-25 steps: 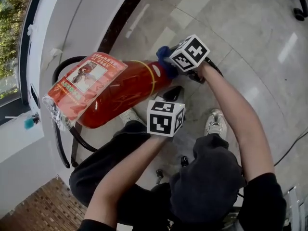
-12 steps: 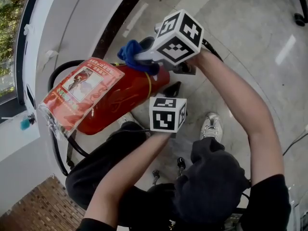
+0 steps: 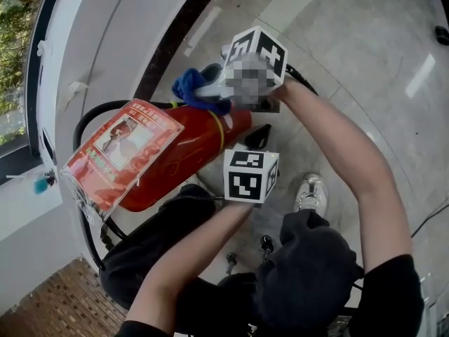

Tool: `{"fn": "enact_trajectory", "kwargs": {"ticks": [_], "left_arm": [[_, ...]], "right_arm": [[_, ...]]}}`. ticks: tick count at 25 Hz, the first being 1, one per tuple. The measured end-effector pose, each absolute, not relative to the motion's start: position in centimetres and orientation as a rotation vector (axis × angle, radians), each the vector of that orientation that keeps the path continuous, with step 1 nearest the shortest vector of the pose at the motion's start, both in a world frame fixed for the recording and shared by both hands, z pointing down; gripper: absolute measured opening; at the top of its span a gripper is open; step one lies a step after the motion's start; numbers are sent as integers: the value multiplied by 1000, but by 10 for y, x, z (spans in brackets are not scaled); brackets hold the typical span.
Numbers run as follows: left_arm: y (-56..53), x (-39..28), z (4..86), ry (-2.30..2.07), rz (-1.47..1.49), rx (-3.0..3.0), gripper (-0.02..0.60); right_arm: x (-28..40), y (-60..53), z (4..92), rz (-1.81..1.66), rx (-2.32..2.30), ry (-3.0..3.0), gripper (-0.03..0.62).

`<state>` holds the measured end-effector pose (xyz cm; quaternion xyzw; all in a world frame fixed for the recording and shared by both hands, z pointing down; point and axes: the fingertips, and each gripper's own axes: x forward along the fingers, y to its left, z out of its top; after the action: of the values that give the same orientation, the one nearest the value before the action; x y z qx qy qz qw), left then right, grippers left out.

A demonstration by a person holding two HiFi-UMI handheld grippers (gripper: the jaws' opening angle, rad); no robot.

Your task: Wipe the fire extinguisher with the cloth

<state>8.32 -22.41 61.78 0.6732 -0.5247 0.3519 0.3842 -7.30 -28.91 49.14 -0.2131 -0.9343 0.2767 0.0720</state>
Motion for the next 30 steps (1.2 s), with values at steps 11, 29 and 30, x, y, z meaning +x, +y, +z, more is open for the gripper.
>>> {"fn": "enact_trajectory", "kwargs": {"ticks": [11, 29, 30], "left_arm": [[-229, 84, 630, -1334, 881, 1615, 5], [-242, 79, 637, -1330, 884, 1571, 5], [-244, 79, 637, -1332, 882, 1576, 5]], "right_arm": [[-64, -283, 617, 819, -538, -2510, 37], [-83, -277, 413, 685, -1231, -2836, 37], [-78, -277, 391, 667, -1295, -2874, 37]]}}
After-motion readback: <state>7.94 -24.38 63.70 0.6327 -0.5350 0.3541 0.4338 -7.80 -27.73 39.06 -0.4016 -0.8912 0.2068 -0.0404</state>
